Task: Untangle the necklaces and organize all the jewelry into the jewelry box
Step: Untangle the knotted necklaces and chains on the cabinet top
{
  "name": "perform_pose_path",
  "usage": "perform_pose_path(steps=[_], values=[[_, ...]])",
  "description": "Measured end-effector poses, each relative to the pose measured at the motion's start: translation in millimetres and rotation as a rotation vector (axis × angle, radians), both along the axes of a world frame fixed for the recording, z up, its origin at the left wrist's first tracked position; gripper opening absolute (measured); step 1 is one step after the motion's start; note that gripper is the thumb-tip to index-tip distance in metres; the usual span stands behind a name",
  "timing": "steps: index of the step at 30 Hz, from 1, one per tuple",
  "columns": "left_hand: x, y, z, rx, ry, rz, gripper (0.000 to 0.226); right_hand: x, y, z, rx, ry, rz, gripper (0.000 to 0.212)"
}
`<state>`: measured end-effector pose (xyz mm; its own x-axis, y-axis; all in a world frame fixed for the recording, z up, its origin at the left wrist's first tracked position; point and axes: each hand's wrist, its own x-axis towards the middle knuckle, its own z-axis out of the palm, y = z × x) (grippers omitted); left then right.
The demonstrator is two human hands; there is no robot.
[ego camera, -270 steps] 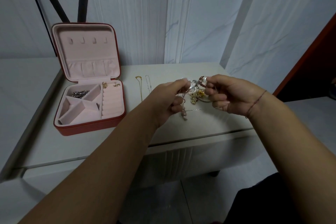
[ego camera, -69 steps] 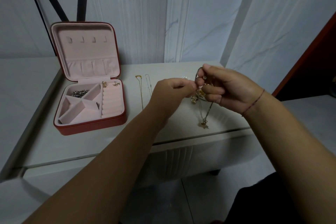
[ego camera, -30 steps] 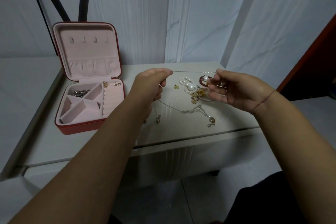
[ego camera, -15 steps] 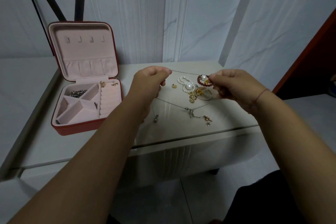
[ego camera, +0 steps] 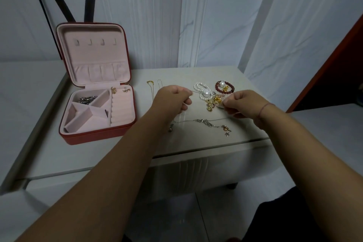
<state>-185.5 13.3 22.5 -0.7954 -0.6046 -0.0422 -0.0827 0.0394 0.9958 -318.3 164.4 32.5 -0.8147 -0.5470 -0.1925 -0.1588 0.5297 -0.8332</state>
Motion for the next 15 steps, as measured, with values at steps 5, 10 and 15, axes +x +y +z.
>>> perform_pose_path(steps=[5, 10, 15], values=[[-6.9, 1.2, -11.8, -0.002, -0.027, 0.018, 0.012, -9.9, 5.9, -6.3, 0.116, 0.048, -0.039, 0.013], [-10.5, 4.6, -19.0, -0.007, -0.035, 0.025, 0.016, 0.2, 3.4, -0.3, 0.204, 0.29, 0.037, 0.015], [-10.7, 4.7, -20.7, -0.135, -0.065, 0.078, 0.018, 21.4, -9.9, -5.5, 0.327, 0.353, 0.31, 0.023]])
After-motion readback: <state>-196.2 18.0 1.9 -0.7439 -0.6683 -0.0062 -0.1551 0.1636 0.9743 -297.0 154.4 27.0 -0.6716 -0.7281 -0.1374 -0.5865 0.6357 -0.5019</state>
